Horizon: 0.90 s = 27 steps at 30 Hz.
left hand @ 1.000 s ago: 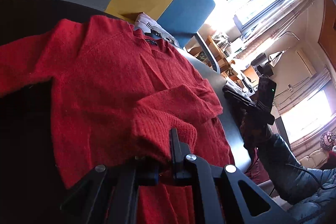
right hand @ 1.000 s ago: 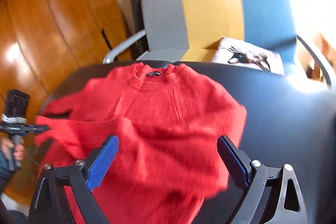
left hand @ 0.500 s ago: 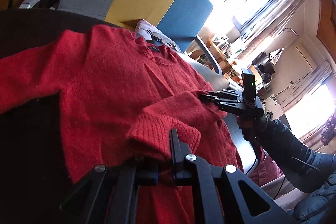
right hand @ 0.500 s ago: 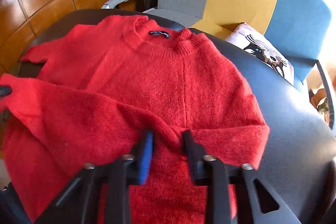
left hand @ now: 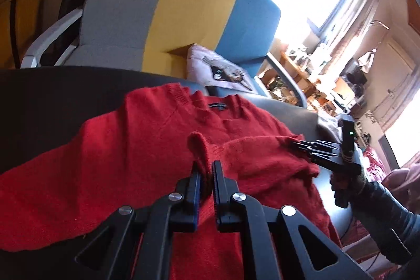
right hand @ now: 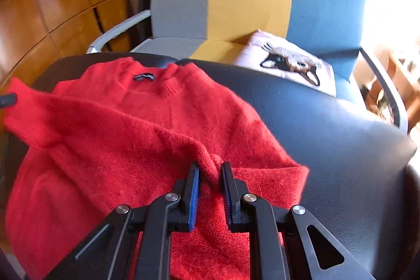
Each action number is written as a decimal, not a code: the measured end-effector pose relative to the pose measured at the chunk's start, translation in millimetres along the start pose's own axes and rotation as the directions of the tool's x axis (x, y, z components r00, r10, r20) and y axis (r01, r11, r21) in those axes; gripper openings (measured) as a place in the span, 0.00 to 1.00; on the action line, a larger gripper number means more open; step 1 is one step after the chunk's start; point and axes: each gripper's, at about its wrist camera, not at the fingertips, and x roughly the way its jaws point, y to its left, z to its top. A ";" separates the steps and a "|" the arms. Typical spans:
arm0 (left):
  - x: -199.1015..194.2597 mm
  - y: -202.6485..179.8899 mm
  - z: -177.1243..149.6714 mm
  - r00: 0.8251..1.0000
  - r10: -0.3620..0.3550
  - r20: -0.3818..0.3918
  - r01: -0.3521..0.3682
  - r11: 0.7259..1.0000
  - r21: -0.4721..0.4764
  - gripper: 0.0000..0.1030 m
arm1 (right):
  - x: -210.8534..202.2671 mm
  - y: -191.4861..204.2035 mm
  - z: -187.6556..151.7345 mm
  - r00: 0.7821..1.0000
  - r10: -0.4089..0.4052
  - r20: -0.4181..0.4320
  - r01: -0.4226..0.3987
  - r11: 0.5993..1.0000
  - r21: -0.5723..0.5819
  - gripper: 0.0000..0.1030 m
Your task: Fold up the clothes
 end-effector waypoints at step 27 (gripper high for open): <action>36.9 -3.2 -85.1 0.980 0.199 -0.004 -0.196 0.963 -0.183 0.24 | -33.3 34.3 -94.5 0.931 0.321 0.176 -0.358 0.898 0.257 1.00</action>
